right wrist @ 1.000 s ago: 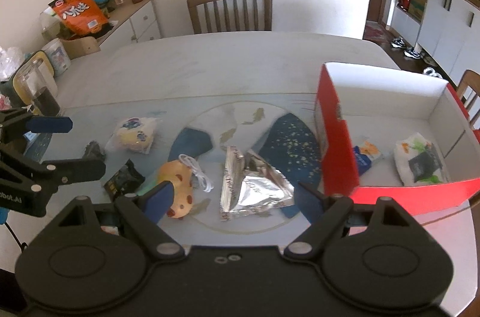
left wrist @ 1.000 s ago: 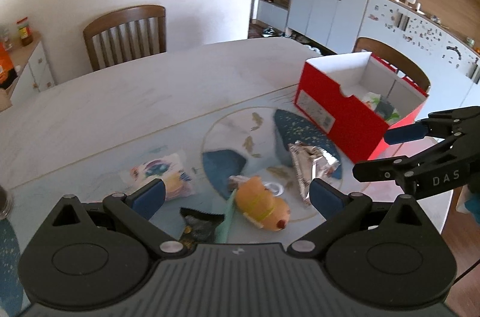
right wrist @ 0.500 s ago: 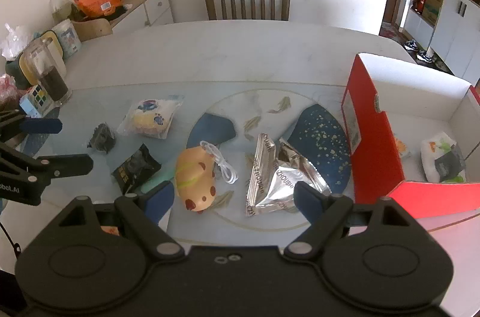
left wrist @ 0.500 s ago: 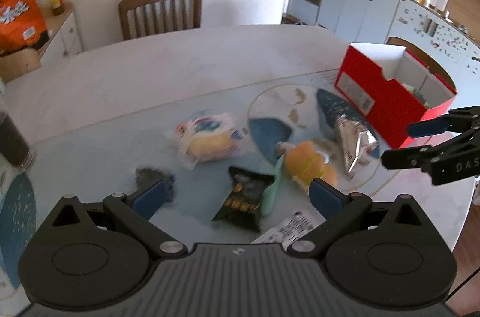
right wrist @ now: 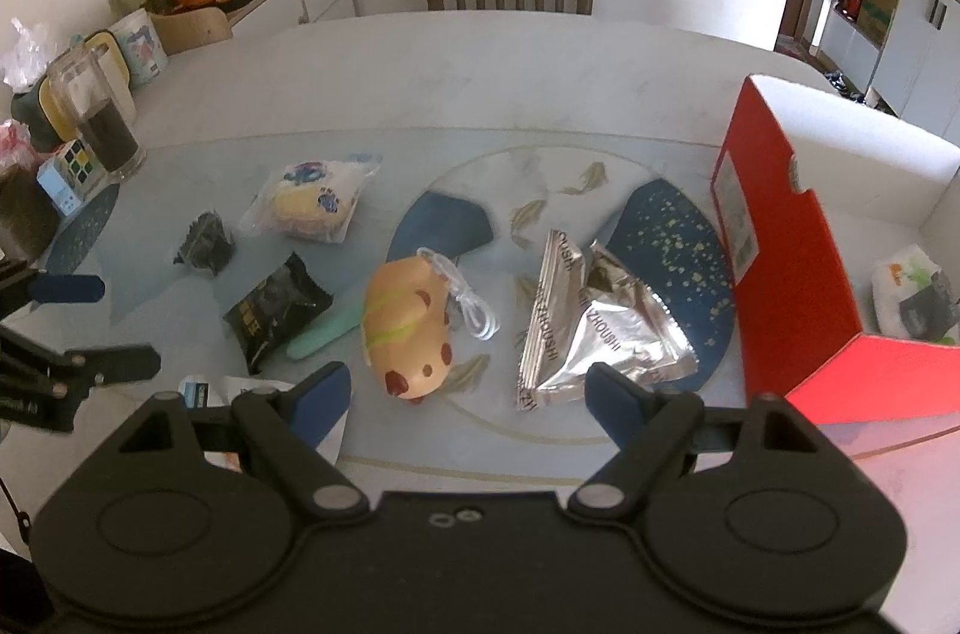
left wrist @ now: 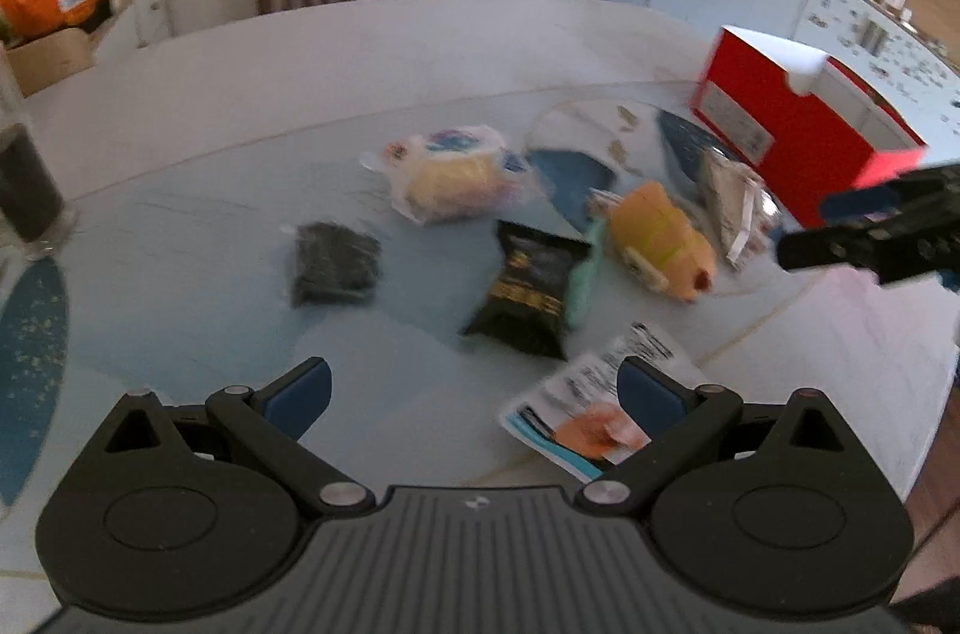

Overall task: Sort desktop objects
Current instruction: 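Grasp the sausage pack with the left gripper while the right gripper grasps the hamster plush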

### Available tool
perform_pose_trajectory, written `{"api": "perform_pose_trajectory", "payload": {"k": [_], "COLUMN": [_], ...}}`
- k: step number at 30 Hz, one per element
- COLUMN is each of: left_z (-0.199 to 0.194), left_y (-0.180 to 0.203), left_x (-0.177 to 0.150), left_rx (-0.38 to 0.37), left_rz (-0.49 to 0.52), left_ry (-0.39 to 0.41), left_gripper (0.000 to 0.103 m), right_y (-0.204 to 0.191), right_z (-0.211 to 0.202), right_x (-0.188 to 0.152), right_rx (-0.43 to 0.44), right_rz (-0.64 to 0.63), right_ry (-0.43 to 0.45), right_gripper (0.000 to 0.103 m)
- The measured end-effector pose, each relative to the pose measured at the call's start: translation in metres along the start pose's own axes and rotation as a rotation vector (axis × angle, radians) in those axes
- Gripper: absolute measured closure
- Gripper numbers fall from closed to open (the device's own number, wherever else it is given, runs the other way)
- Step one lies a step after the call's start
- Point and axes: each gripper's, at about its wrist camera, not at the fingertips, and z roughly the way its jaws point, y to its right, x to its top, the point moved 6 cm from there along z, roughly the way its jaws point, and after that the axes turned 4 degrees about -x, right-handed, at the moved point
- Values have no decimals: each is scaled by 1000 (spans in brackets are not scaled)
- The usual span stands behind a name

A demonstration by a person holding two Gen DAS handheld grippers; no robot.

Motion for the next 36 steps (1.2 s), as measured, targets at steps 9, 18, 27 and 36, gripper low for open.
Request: {"api": "perform_pose_trajectory", "payload": {"k": [9,18,27,36], "left_z": [15,43,70,71], "left_y": [40,59,65,62], "left_x": [-12,-18,-19,-22], "left_rx": [-106,-177,-210,-172], "left_rz": [158,280,362,380], "left_ry": [-23,-56,-68,-51], "left_gripper": [1,1,2,22], "right_y": [-11,-18,-25,-30], "right_z": [13,26,44,60], "right_x": [-3,1,1,4], "right_rx": [21,35,42,55], "right_rz": [-29,-56,-81,-95], "right_ry": [-21,-29,-56,-72], "right_gripper": [19,19,21,23]}}
